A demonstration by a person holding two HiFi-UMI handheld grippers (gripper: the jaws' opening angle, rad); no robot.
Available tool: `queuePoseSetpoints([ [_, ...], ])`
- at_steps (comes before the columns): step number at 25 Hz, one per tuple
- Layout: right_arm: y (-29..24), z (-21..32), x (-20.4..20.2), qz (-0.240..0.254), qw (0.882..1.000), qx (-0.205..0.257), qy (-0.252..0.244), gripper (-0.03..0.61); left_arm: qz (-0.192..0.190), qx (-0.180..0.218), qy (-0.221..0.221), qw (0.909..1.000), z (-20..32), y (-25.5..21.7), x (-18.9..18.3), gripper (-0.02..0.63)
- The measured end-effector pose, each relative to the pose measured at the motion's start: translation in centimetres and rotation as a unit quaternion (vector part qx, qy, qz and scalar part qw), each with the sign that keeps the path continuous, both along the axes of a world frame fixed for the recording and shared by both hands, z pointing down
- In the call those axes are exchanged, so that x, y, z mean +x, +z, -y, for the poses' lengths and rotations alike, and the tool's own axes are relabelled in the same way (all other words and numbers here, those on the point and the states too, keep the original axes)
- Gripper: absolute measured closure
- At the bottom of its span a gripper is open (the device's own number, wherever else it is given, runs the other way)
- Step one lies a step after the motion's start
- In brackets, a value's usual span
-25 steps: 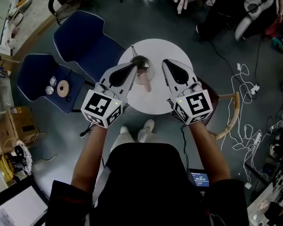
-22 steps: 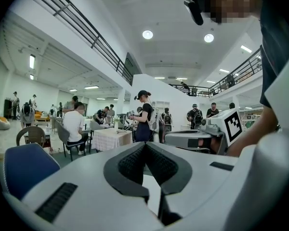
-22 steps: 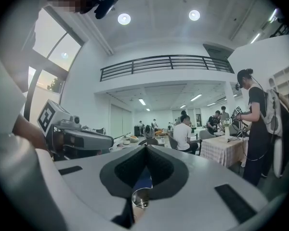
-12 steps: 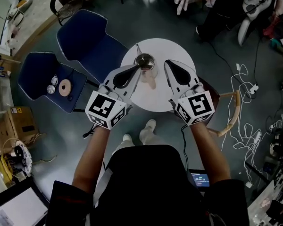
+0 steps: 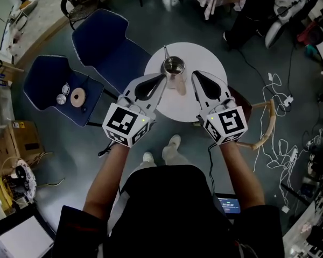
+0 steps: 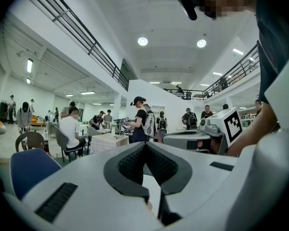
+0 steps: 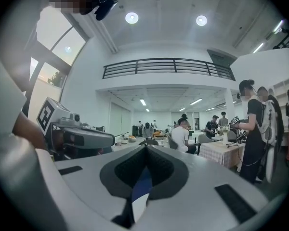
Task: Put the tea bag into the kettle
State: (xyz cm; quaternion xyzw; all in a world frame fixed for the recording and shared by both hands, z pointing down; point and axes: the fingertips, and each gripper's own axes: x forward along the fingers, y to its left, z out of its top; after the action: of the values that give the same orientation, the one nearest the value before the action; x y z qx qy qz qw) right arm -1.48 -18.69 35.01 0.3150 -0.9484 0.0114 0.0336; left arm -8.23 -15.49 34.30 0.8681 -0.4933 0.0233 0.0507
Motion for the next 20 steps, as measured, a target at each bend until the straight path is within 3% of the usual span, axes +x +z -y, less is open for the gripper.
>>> queuePoseSetpoints([
  [9, -2.0, -7.4, -4.4, 0.002, 1.0, 0.018, 0.003, 0.561, -0.004, 0.017, 0.008, 0.9998, -6.7, -1.8, -3.7, 0.6],
  [20, -3.4, -15.2, -6.4, -0.002, 0.999, 0.032, 0.024, 0.561, -0.012, 0.032, 0.03, 0.999, -13.4, -3.3, -5.7, 0.6],
])
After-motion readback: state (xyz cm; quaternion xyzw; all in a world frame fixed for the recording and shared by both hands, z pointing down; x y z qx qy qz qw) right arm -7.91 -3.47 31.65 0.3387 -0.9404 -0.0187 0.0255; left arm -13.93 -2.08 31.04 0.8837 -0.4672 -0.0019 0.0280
